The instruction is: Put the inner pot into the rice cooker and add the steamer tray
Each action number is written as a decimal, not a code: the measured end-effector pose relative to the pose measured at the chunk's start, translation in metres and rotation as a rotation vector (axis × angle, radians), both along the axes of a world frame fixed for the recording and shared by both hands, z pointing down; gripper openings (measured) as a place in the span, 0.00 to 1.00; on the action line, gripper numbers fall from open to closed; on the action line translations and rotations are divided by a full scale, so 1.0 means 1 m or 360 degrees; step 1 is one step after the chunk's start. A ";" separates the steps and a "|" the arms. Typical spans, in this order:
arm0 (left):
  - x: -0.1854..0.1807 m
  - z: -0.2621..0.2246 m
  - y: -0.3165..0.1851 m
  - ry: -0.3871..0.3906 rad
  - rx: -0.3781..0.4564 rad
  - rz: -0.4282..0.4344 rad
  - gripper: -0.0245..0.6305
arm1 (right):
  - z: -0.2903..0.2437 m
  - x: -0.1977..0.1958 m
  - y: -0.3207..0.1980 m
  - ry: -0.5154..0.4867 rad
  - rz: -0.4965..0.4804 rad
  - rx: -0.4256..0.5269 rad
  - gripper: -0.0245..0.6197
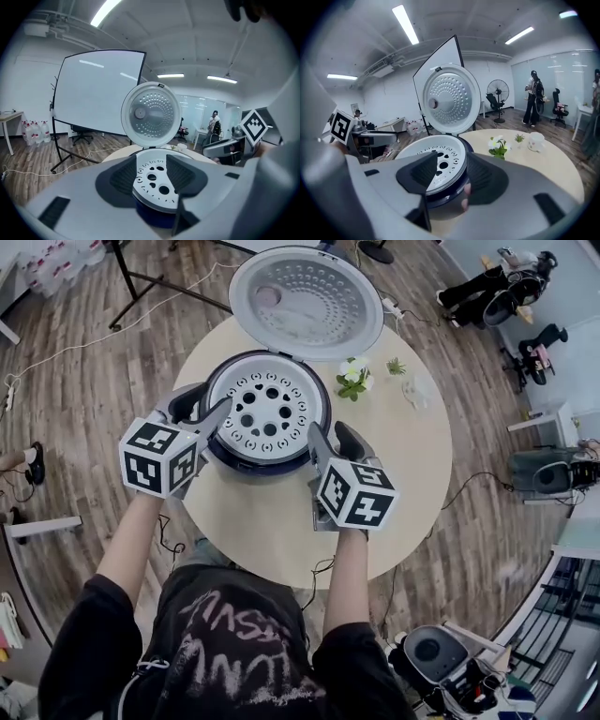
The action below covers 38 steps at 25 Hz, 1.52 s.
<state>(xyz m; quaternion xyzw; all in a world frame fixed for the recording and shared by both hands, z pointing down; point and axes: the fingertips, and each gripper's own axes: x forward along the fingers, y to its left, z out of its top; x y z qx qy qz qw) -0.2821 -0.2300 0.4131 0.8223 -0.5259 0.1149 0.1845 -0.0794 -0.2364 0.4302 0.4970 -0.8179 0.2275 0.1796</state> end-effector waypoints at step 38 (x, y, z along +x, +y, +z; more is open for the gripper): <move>0.044 -0.055 0.069 0.0187 0.0425 0.0306 0.06 | -0.065 0.124 0.158 -0.0216 0.0789 0.0634 0.05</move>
